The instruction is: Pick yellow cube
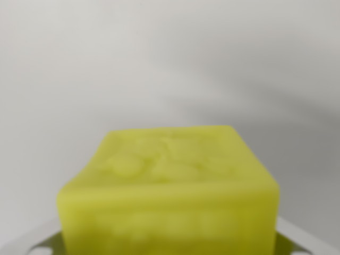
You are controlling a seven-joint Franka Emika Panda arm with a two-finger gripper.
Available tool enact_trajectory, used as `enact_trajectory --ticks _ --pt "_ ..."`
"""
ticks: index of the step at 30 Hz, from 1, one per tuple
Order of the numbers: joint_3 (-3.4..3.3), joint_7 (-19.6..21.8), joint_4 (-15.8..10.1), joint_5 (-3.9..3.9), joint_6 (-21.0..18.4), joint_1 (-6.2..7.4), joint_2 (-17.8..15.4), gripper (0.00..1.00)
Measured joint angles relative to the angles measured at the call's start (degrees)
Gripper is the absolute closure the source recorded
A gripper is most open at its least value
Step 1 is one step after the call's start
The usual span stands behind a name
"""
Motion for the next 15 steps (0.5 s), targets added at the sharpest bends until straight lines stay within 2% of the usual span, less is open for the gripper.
enact_trajectory --ticks 15 --pt "0.00 -0.2 0.3 0.23 -6.3 0.03 -5.9 1.00"
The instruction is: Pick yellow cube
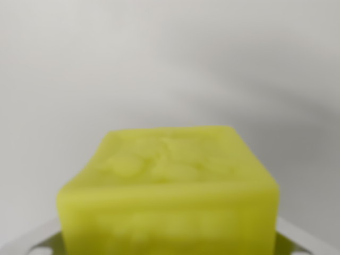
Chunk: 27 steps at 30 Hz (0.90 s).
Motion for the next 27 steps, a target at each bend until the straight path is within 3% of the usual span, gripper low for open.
enact_trajectory --ticks 27 --pt "0.00 -0.2 2.5 0.21 -11.5 0.01 -9.0 1.00"
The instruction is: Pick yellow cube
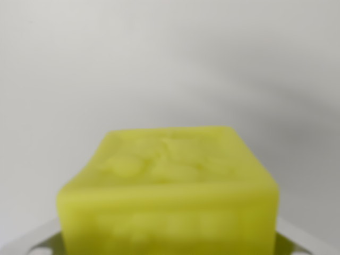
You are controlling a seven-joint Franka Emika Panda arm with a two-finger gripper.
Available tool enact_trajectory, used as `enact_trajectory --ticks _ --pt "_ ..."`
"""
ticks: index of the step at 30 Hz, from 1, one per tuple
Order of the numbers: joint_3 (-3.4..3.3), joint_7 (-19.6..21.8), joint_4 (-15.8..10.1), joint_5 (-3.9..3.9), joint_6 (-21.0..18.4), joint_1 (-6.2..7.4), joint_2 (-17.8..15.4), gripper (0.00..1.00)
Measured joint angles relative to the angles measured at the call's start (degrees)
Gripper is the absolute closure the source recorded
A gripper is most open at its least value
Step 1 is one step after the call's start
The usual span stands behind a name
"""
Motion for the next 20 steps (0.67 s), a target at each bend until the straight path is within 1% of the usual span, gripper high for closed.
enact_trajectory --ticks 13,20 --pt "0.00 0.0 1.9 0.05 -5.3 0.00 -3.3 1.00" --pt "0.00 0.0 2.1 0.06 -5.7 0.00 -3.6 1.00"
